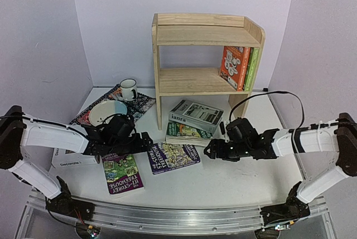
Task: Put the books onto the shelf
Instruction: Move the book to the center of the board.
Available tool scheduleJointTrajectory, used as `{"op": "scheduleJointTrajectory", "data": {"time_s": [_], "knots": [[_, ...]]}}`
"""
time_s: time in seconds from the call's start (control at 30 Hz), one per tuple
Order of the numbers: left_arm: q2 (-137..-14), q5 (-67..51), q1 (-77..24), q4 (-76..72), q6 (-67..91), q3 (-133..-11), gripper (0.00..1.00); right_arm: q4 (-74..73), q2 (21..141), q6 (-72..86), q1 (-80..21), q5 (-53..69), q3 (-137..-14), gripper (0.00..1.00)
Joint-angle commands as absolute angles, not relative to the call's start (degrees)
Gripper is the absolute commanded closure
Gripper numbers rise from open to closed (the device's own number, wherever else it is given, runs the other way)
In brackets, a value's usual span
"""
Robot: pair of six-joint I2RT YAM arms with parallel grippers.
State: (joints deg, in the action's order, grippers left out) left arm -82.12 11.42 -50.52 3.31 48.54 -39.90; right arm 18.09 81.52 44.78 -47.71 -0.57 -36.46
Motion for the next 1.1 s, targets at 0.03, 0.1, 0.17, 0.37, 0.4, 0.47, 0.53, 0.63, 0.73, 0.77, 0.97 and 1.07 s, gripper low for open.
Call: {"op": "scheduleJointTrajectory", "data": {"time_s": [0.03, 0.1, 0.17, 0.37, 0.4, 0.47, 0.53, 0.63, 0.73, 0.77, 0.97, 1.07], "knots": [[-84.08, 6.09, -46.87, 0.56, 52.35, -37.79, 0.05, 21.65, 86.2, 45.05, -48.23, -0.44, -40.93, 0.25], [-84.48, 5.32, -46.58, 0.22, 52.3, -37.56, 0.05, 21.81, 87.58, 44.66, -48.25, -0.44, -41.78, 0.25], [-84.96, 4.64, -46.29, -0.16, 52.29, -37.43, 0.05, 21.88, 89.02, 44.23, -48.25, -0.47, -42.6, 0.25], [-87.59, -2.8, -41.66, -4.32, 52.61, -36.8, 0.09, 22.06, 93.24, 42.75, -48.28, -0.51, -45.35, 0.23], [-88.11, -3.53, -41.17, -4.37, 52.38, -37.11, 0.1, 22.06, 93.92, 42.67, -48.27, -0.55, -45.86, 0.23], [-89.09, -4.2, -40.53, -4.35, 51.83, -37.72, 0.12, 22.06, 95.05, 42.68, -48.25, -0.61, -46.72, 0.23], [-90.21, -4.69, -40.3, -4.49, 51.79, -38.2, 0.13, 22.06, 96.23, 42.99, -48.26, -0.62, -47.27, 0.24], [-91.76, -5.69, -40.25, -5.08, 51.7, -38.74, 0.18, 22.21, 97.23, 42.76, -48.27, -0.46, -47.78, 0.31], [-93.27, -6.26, -40.27, -5.61, 51.65, -39.12, 0.25, 22.24, 98.18, 42.58, -48.25, -0.44, -48.53, 0.35], [-93.77, -6.43, -40.27, -5.69, 51.52, -39.37, 0.26, 22.24, 98.5, 42.67, -48.25, -0.44, -48.8, 0.36], [-95.22, -7.95, -40.27, -6.09, 50.94, -40.25, 0.33, 23.69, 100.69, 44.1, -48.39, 3.44, -49.02, 0.45], [-95.03, -8.29, -40.25, -6.47, 50.76, -40.08, 0.35, 24.12, 101.96, 45.0, -48.89, 4.46, -49.03, 0.52]]}}
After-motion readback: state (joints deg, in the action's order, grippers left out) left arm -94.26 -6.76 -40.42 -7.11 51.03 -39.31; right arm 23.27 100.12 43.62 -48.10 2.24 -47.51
